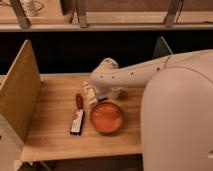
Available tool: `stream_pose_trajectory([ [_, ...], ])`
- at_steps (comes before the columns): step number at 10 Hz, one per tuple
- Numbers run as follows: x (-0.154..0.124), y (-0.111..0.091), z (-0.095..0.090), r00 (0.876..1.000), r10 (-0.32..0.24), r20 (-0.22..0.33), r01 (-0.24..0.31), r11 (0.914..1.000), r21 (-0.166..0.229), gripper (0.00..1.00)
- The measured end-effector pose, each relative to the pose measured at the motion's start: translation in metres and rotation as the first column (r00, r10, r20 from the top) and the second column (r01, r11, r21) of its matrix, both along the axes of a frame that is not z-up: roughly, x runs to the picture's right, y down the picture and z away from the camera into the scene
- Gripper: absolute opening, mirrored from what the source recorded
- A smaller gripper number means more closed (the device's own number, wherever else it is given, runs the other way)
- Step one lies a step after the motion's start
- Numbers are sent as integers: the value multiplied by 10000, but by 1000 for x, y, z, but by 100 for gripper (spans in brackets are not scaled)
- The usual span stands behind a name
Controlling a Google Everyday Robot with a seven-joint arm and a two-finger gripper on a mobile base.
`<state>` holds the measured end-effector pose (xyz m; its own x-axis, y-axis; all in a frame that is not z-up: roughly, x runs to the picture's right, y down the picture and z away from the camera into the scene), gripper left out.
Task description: Place the pepper on the white sponge
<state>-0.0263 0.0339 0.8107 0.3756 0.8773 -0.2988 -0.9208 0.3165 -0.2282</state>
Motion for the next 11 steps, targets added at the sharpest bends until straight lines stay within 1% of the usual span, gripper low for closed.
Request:
stream_pose_trajectory([
  [2, -1, -1, 0, 9999, 118, -28, -118, 9999, 29, 80],
  [3, 0, -8, 1, 9987, 483, -134, -481, 9987, 176, 80],
  [4, -2, -18, 1, 9960, 869, -207, -859, 9953, 448, 80],
  [5, -11, -26, 0, 9939, 1095, -142, -1084, 9919, 669, 80],
  [6, -17, -30, -1, 9927, 1203, -93, -1192, 9898, 783, 80],
  [7, -17, -33, -1, 9918, 1274, -102, -1261, 9884, 841, 80],
  [9, -16, -33, -1, 9918, 1274, -108, -1260, 9884, 853, 80],
  [10, -26, -37, 2, 9930, 1179, 50, -1179, 9886, 939, 80],
  [11, -49, -43, 5, 9951, 906, 401, -944, 9898, 1063, 80],
])
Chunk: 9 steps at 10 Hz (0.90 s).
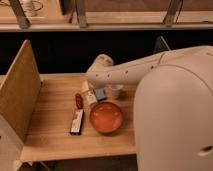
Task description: Place the pepper on the white sponge
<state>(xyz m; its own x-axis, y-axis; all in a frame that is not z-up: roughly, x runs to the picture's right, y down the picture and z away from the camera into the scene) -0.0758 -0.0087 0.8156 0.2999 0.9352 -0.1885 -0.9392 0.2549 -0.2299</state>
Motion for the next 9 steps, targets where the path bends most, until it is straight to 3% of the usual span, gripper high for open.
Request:
stream_pose_trajectory([
  [2, -63, -6, 2, 9931, -760, 895, 726, 9965, 413, 80],
  [3, -81, -6, 4, 9890, -924, 1157, 869, 9949, 514, 80],
  [5, -96, 2, 7, 9882, -770, 1328, 728, 9967, 357, 80],
  [9, -96, 1, 7, 9886, -718, 1323, 678, 9971, 344, 80],
])
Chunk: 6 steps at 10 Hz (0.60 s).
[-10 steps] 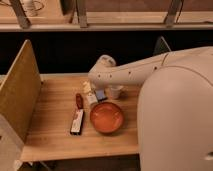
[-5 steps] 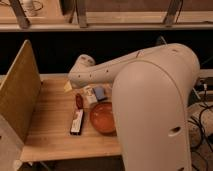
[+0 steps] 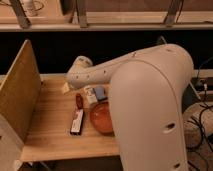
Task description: Place the pepper on the white sponge
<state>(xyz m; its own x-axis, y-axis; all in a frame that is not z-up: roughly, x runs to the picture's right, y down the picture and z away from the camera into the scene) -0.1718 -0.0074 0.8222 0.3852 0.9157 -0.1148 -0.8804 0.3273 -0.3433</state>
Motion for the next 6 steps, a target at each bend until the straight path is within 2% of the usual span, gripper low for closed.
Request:
stream_pose_trajectory([
  [2, 2, 9, 2, 9998, -172, -25, 171, 9997, -196, 80],
  [5, -18, 34, 8, 9983, -442, 369, 467, 9964, -703, 80],
  [6, -23, 43, 15, 9978, -457, 482, 499, 9946, -906, 80],
])
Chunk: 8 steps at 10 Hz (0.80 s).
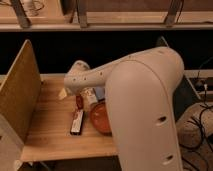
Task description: Place the pepper on the white sponge
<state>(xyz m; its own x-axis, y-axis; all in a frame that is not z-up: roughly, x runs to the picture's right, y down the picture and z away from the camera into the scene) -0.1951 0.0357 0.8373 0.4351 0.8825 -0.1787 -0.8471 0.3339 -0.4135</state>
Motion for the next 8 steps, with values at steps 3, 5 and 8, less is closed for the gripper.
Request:
stream_pose_trajectory([
  [3, -15, 35, 27, 9995, 112, 293, -83, 9952, -971, 80],
  [5, -29, 47, 35, 9971, -61, 754, 163, 9906, -1358, 80],
  [8, -31, 51, 52, 9949, -273, 975, 429, 9859, -1618, 80],
])
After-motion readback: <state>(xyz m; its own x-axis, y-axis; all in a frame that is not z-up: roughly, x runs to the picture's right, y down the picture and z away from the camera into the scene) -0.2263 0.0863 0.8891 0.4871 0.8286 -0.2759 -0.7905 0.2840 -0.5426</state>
